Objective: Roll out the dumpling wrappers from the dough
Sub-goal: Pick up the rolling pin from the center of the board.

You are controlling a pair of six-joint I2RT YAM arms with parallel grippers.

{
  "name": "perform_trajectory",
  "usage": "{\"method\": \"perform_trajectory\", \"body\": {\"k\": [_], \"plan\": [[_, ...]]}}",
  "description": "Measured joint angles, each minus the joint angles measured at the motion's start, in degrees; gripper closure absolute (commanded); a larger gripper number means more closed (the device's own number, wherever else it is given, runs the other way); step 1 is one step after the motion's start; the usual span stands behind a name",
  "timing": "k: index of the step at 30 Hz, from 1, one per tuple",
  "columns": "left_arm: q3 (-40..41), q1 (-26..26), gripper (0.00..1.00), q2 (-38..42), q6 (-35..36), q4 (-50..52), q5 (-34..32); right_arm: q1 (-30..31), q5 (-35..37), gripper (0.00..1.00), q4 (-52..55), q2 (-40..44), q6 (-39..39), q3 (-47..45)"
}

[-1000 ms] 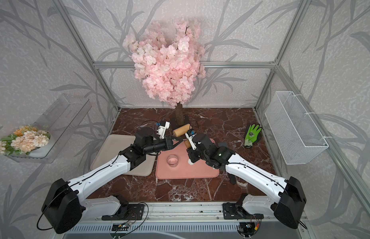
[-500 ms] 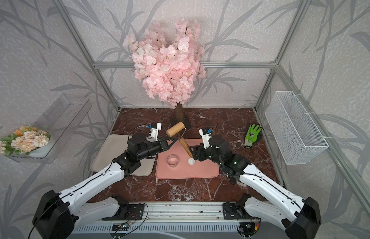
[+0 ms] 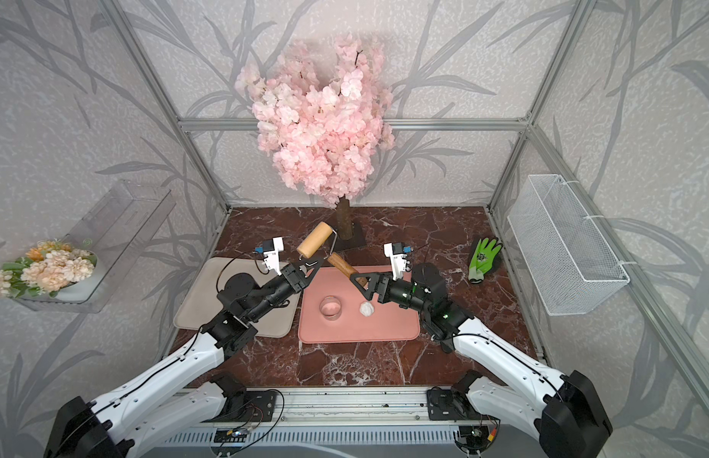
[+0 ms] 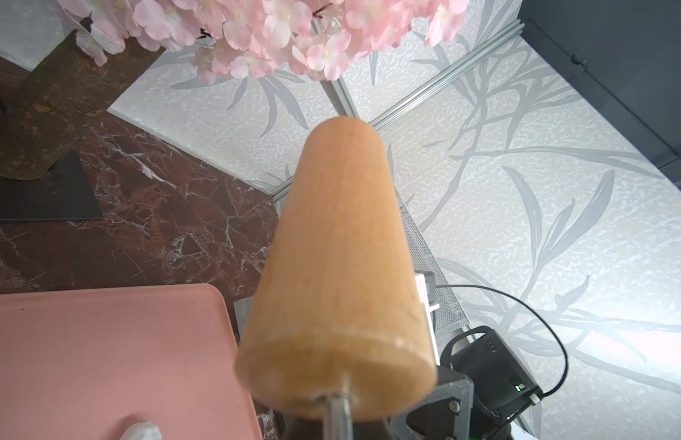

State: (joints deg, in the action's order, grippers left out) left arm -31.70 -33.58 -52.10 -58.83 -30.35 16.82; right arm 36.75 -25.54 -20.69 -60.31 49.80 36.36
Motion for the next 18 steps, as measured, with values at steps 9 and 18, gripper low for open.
{"method": "perform_trajectory", "body": {"k": [9,18], "plan": [[1.60,0.00,1.00,0.28,-2.01,-3.21,-0.37,1.46,-2.43,0.27,-12.72,-4.76,6.43,0.02],[2.86,0.00,1.00,1.18,-3.32,-5.09,-1.36,2.32,-3.04,0.50,-16.85,-7.52,9.33,0.55]]}}
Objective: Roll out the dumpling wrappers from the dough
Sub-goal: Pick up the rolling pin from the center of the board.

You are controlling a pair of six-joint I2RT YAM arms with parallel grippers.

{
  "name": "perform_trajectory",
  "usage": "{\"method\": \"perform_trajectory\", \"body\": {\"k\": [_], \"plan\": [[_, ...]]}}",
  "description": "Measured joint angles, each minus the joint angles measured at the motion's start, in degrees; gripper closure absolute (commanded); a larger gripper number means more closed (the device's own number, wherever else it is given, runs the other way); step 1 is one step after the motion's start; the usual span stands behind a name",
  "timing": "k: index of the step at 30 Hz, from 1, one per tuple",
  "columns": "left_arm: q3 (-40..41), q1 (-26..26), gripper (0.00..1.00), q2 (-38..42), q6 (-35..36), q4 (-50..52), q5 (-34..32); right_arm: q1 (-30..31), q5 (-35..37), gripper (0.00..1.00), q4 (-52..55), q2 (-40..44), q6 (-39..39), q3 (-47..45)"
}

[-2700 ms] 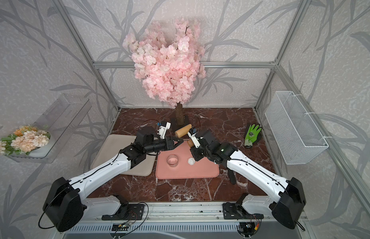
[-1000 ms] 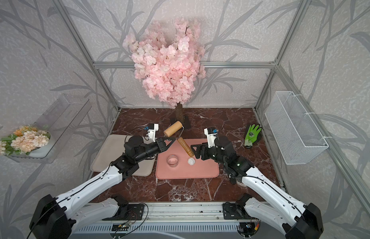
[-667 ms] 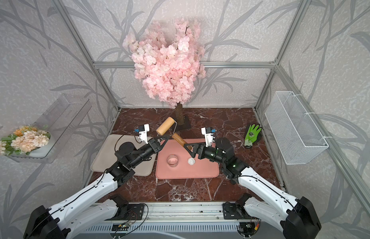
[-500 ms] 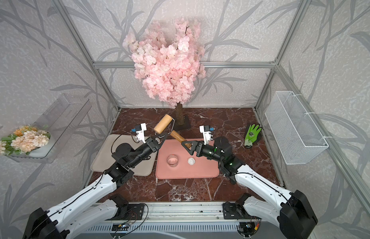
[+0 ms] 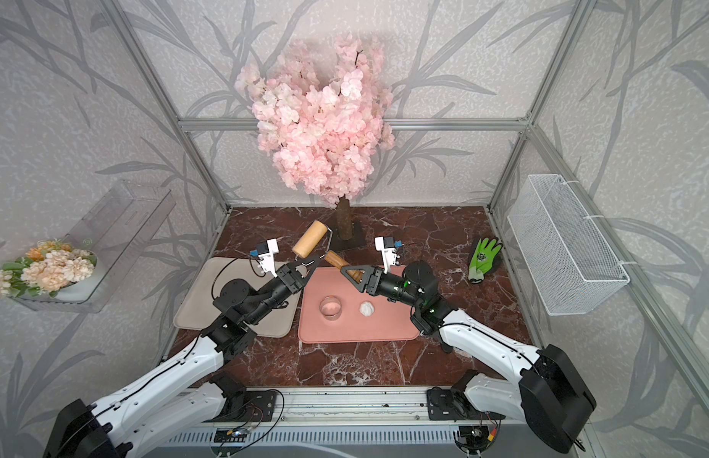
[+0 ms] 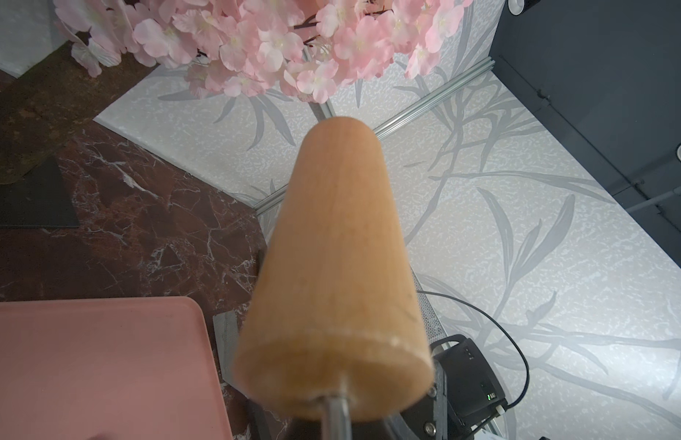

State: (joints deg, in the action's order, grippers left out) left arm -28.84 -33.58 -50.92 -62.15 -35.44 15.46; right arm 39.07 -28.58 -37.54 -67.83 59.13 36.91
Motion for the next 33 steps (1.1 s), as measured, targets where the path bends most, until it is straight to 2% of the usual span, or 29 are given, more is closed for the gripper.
{"method": "perform_trajectory", "body": {"k": [1,3,9,13,16,25,27,30,33], "plan": [[0.11,0.00,1.00,0.11,-0.11,-0.28,-0.07,0.00,0.00,0.51,-0.07,-0.04,0.15,0.20],[0.24,0.00,1.00,0.20,-0.50,-0.85,-0.22,0.00,0.02,0.59,-0.20,-0.04,0.44,0.44],[1.05,0.00,1.00,0.26,-1.55,-2.71,-0.57,0.02,0.55,0.64,-0.96,-0.07,0.81,0.81],[1.25,0.00,1.00,0.26,-2.01,-3.04,-0.57,0.07,0.76,0.62,-1.14,-0.07,0.87,0.83],[1.27,0.00,1.00,0.33,-1.99,-3.23,-0.59,0.11,1.05,0.53,-1.31,-0.11,0.98,0.85],[1.66,0.00,1.00,0.46,-2.03,-3.96,-0.70,0.15,1.20,0.60,-2.29,-0.61,1.36,0.85],[1.81,0.00,1.00,0.46,-2.08,-4.17,-0.72,0.15,1.36,0.59,-2.56,-0.72,1.46,0.85],[2.14,0.00,1.00,0.46,-2.21,-4.57,-0.85,0.22,1.51,0.51,-3.30,-0.90,2.01,0.85],[2.80,0.00,1.00,0.52,-2.60,-5.35,-1.09,0.26,1.53,0.54,-4.26,-1.29,2.34,0.87]]}}
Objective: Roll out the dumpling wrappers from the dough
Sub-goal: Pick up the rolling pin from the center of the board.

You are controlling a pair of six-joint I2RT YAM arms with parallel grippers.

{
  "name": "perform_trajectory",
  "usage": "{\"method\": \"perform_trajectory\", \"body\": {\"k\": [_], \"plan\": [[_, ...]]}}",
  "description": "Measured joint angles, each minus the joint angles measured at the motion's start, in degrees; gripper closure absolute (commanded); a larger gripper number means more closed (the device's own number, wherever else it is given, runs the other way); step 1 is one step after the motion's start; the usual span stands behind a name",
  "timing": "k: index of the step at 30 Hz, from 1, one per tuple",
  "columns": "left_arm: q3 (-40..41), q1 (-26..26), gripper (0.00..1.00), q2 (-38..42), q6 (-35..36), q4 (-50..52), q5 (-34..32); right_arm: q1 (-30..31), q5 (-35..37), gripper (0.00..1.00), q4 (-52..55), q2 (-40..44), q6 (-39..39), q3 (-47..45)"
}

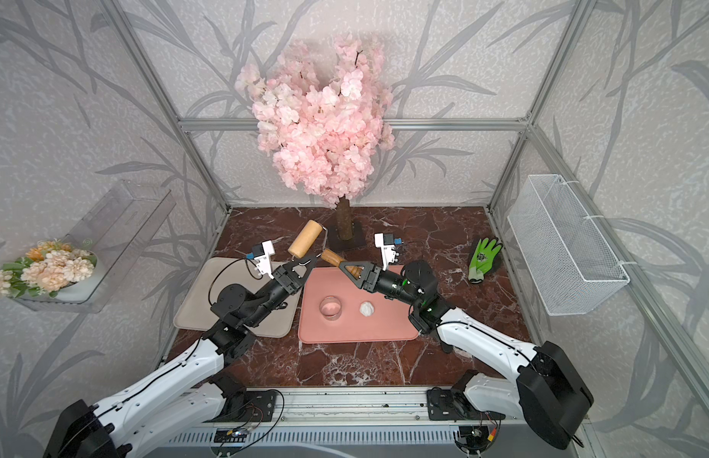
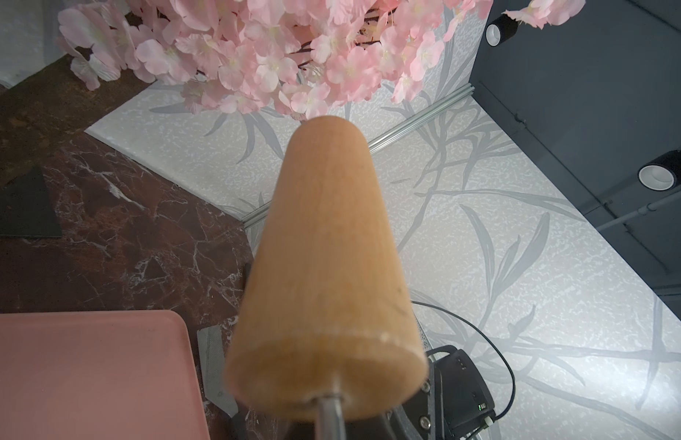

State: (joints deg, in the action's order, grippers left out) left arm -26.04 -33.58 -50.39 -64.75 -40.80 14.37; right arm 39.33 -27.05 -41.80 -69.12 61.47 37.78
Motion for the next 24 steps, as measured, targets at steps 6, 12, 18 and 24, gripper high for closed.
{"method": "perform_trajectory", "body": {"k": [6,12,18,24], "plan": [[0.44,0.00,1.00,0.28,-0.59,-0.61,-0.63,0.00,0.00,0.65,-0.52,-1.07,0.55,0.55],[0.70,0.02,1.00,0.26,-1.70,-1.46,-1.01,0.11,0.02,0.84,-1.68,-1.14,0.50,0.90],[1.07,0.11,1.00,0.26,-1.95,-1.51,-1.05,0.11,0.24,0.93,0.83,-0.90,-0.68,1.51],[1.16,0.04,0.72,0.26,-1.64,-0.70,-0.50,0.02,1.29,1.00,5.66,1.51,-2.67,1.88]]}}
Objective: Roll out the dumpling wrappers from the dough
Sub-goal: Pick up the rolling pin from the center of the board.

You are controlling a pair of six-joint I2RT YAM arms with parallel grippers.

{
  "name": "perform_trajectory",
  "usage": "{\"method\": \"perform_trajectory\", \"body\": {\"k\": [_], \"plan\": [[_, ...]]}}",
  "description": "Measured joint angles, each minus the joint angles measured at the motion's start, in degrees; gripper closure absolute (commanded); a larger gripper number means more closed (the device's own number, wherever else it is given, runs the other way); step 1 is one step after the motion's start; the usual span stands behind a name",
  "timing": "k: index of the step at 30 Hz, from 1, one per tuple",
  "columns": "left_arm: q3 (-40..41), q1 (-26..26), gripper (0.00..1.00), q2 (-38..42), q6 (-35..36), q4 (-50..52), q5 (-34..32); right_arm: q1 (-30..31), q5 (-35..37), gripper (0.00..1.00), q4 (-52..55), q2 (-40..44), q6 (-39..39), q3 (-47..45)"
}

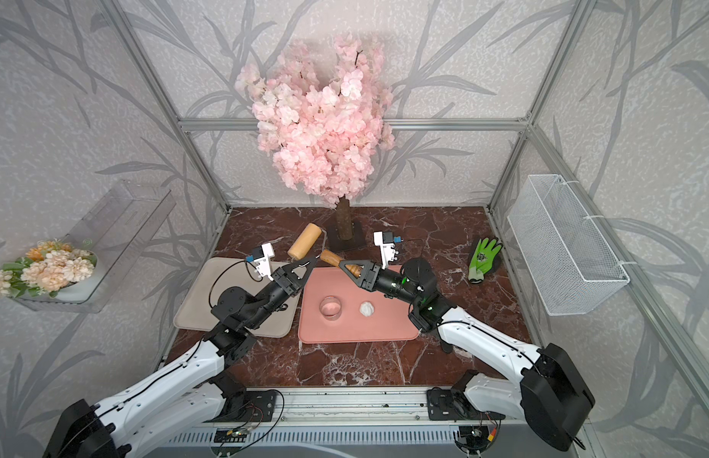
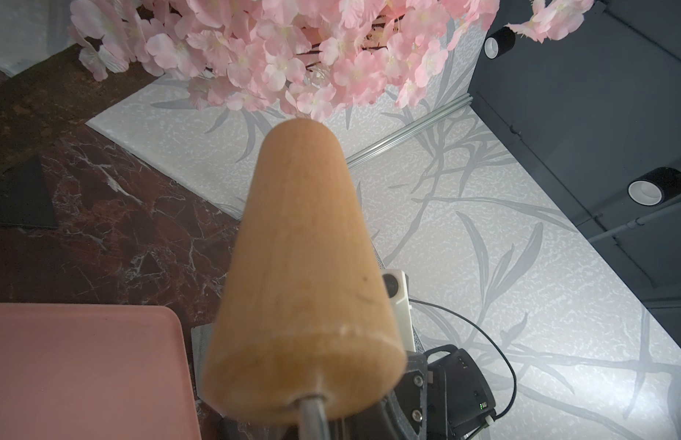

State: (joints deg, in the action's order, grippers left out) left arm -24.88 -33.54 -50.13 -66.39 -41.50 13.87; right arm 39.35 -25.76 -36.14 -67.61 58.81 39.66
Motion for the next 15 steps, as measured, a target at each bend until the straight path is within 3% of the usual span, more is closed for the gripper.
{"method": "perform_trajectory", "body": {"k": [2,4,6,15], "plan": [[0.00,-0.15,0.52,0.00,1.09,1.29,0.33,-0.96,1.07,1.00,3.15,1.44,-1.09,0.07],[0.00,-0.15,0.42,0.02,1.90,2.29,0.61,-1.86,2.40,1.00,6.40,2.64,-2.34,0.13],[0.00,-0.15,0.40,0.02,2.40,3.67,0.81,-2.43,3.72,1.00,10.25,3.89,-3.80,0.37],[-2.27,-0.15,0.17,2.93,6.82,15.26,-1.86,-6.21,7.96,1.00,33.16,9.27,-13.09,4.98]]}}
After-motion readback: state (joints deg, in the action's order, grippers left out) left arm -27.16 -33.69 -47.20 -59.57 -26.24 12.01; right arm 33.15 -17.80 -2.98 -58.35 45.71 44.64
